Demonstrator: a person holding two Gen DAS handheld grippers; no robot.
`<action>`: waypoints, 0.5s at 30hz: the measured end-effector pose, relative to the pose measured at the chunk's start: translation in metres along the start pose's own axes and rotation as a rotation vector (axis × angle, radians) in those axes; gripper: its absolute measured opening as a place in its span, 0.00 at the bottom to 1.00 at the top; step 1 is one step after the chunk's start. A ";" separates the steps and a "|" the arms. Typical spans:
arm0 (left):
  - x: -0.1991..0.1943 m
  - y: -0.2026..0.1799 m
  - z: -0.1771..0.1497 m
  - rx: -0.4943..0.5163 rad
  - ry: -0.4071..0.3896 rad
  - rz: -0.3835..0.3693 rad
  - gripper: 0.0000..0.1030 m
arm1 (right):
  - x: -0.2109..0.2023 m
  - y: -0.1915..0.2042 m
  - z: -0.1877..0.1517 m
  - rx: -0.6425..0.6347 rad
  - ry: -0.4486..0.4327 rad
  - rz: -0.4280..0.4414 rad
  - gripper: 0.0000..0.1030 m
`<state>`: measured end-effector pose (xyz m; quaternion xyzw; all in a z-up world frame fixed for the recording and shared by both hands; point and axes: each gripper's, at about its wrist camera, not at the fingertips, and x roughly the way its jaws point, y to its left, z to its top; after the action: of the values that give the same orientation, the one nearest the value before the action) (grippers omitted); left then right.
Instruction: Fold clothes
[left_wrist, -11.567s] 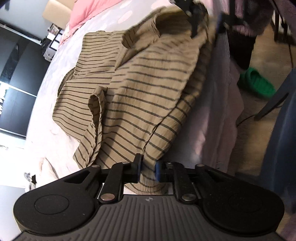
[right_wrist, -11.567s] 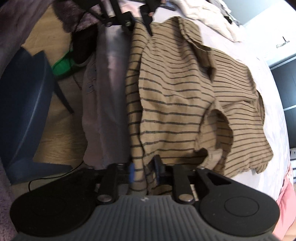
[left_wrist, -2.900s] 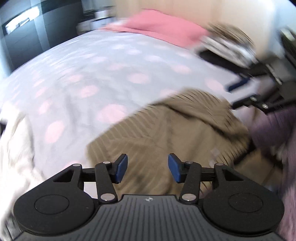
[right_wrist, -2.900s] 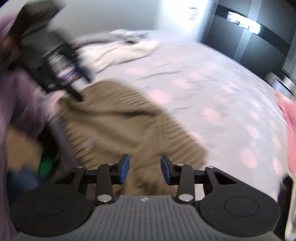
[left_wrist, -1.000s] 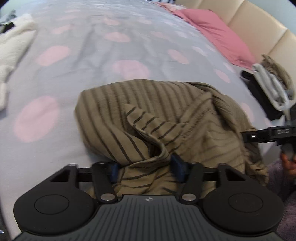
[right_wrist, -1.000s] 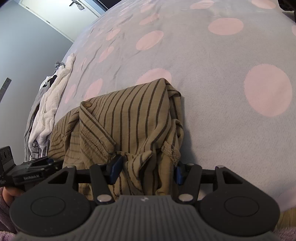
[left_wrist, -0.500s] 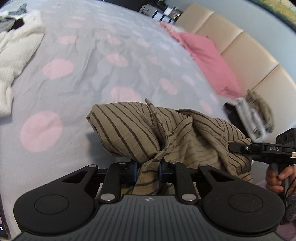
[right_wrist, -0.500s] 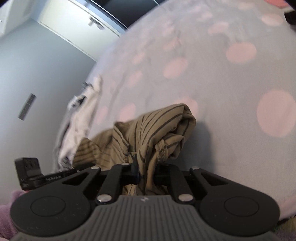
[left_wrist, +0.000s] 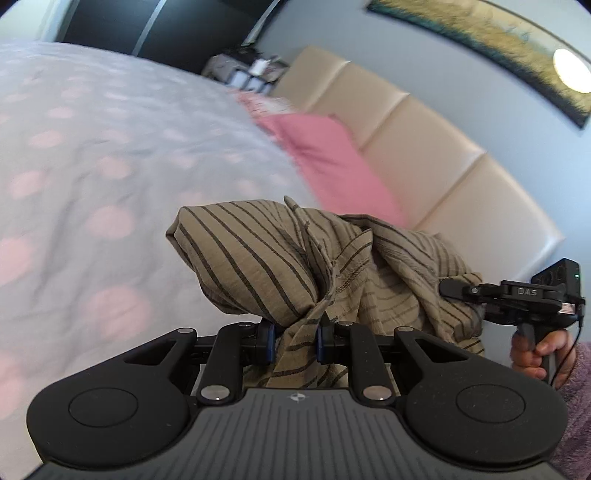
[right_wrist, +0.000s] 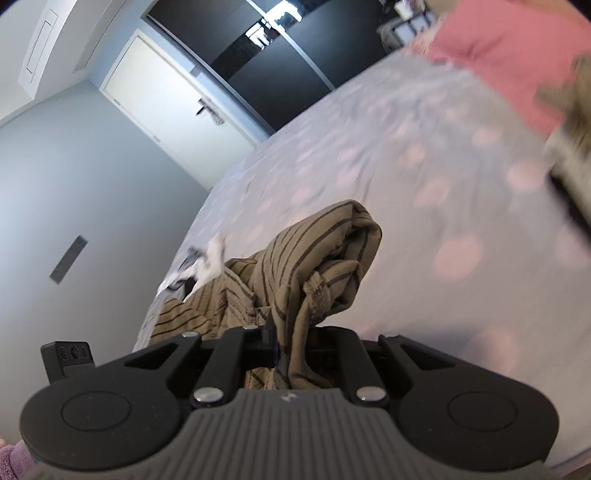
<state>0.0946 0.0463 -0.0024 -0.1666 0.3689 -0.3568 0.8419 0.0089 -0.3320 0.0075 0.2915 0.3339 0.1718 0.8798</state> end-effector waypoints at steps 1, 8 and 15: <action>0.010 -0.012 0.005 0.007 -0.002 -0.022 0.16 | -0.012 -0.002 0.012 -0.010 -0.005 -0.021 0.11; 0.088 -0.104 0.040 0.043 0.015 -0.200 0.16 | -0.106 -0.027 0.098 -0.080 -0.030 -0.174 0.11; 0.173 -0.192 0.070 0.055 0.032 -0.326 0.16 | -0.190 -0.061 0.169 -0.143 -0.089 -0.328 0.11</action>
<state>0.1365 -0.2104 0.0617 -0.1954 0.3405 -0.5011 0.7712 -0.0050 -0.5408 0.1647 0.1772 0.3247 0.0365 0.9284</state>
